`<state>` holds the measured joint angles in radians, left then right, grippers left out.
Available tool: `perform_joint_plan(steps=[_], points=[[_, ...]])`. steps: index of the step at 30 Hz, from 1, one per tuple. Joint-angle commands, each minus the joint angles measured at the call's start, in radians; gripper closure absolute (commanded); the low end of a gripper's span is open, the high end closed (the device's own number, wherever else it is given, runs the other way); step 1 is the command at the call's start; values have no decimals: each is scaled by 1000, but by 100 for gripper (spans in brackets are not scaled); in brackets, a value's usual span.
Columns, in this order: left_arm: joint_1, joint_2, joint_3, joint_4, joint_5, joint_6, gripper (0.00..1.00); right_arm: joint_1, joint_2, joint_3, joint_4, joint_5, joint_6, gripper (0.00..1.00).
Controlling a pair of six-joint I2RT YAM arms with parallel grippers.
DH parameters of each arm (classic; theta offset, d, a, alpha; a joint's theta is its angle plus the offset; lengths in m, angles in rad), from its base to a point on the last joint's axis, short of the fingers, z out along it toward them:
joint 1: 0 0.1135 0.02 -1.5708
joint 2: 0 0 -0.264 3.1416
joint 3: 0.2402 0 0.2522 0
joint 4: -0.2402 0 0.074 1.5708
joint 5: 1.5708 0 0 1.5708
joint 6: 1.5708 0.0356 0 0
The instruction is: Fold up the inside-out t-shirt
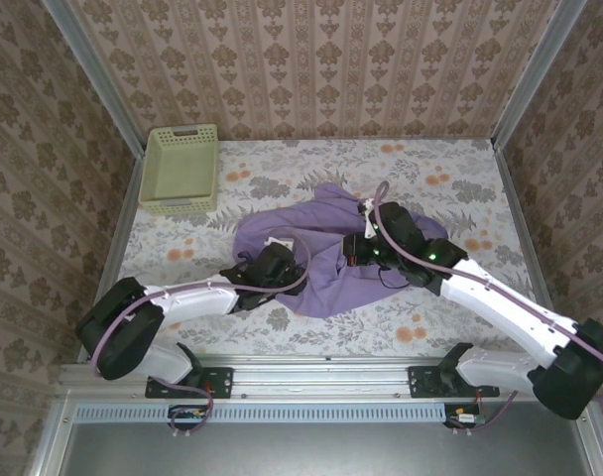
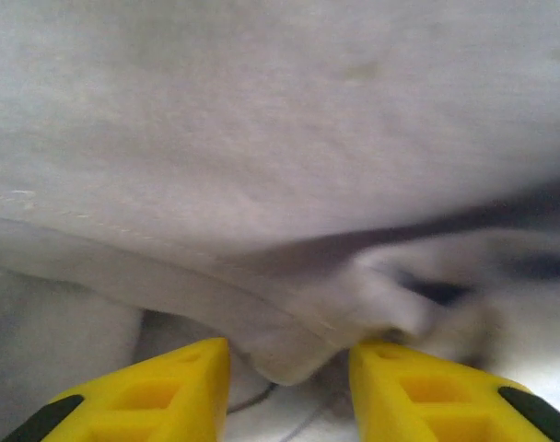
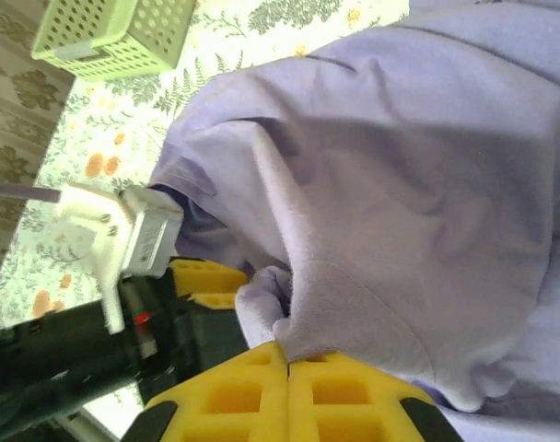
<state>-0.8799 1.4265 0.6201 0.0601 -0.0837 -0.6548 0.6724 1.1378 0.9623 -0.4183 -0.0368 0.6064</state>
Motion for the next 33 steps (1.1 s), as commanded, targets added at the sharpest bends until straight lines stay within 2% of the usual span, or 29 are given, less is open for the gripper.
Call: perform_joint_plan(steps=[1, 3, 8, 10, 15, 18, 20, 24, 28, 30, 33], points=[[13, 25, -1, 11, -9, 14, 64, 4, -22, -18, -61, 4, 36, 100], [-33, -3, 19, -23, -62, 21, 65, 4, -18, -19, -49, -2, 47, 100], [-257, -192, 47, -68, -303, 62, 64, 24, 21, -6, 4, -7, 58, 100], [-298, -246, 28, -44, -332, 51, 63, 35, 41, 8, 18, -9, 61, 100], [-308, -196, 30, 87, -204, 47, 58, 82, 75, 54, 32, -6, 56, 100], [-297, -124, 33, 178, -171, 21, 56, 102, 71, 62, 41, -8, 64, 100], [-278, -75, 32, 237, -147, 0, 51, 113, 63, 63, 45, -7, 70, 100], [-235, -11, 48, 253, -145, -35, 51, 121, 41, 51, 47, -2, 79, 100], [-196, 2, 29, 272, -162, -50, 64, 122, 22, 35, 22, 44, 91, 100], [-188, -3, 21, 267, -171, -49, 75, 114, 17, 30, -8, 94, 96, 100], [-186, -23, 0, 270, -168, -31, 87, 56, 24, 20, -37, 106, 109, 100]])
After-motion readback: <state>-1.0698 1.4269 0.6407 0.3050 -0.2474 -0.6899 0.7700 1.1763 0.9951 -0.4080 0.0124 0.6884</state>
